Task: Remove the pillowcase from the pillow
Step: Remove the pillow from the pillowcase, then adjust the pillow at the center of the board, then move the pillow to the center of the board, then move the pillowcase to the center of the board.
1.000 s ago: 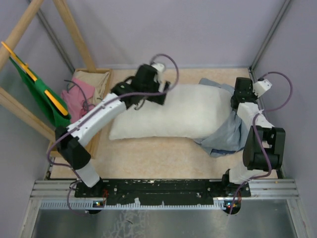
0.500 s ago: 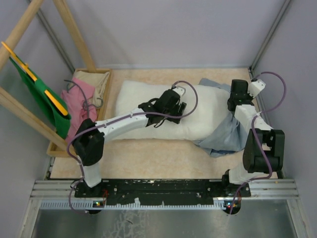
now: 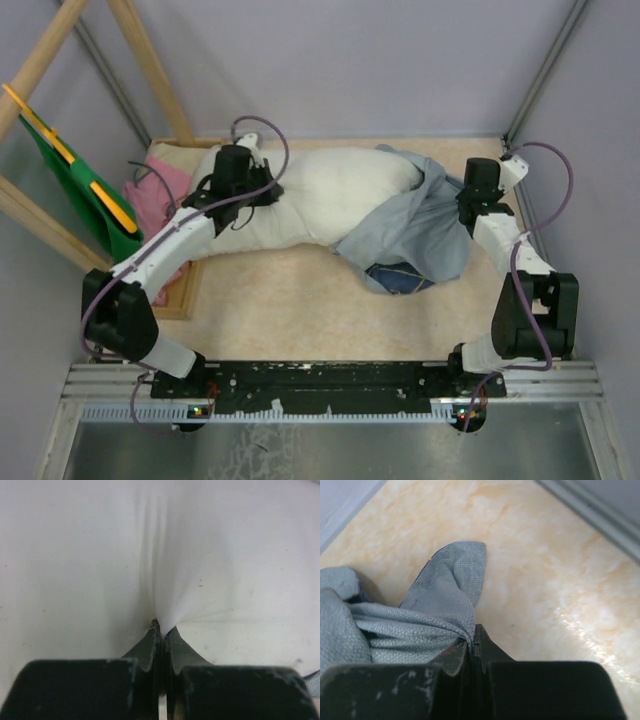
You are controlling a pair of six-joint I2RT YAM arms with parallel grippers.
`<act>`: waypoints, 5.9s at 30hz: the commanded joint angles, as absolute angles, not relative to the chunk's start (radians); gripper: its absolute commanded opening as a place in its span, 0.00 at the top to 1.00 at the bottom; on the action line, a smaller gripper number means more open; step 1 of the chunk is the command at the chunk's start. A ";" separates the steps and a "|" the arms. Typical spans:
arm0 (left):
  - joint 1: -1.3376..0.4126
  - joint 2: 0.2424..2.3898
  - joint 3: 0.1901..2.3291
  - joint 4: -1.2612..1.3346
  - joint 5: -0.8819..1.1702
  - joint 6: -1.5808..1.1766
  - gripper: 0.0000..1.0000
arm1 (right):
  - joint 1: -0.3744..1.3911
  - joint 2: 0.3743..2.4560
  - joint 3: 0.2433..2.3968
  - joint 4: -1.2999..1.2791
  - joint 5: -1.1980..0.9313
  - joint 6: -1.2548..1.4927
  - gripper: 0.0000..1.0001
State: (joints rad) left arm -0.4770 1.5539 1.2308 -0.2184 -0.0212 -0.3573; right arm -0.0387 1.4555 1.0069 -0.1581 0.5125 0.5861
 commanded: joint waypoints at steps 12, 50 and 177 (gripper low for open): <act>-0.175 1.338 1.329 -0.293 -0.060 -0.355 1.00 | -0.094 1.450 1.055 -0.220 0.605 0.680 1.00; -0.304 1.831 1.507 0.048 -0.342 -0.383 1.00 | 0.106 1.143 1.077 -0.276 0.353 0.518 0.90; -1.084 2.123 1.468 0.289 -0.110 -0.026 0.00 | 0.248 0.916 0.972 0.800 -0.153 1.211 0.01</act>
State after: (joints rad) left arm -1.0756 2.1113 1.4509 0.2871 -0.0635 0.0154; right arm 0.2405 0.9401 0.9749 0.7769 -0.1738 1.2404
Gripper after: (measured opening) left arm 0.998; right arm 0.991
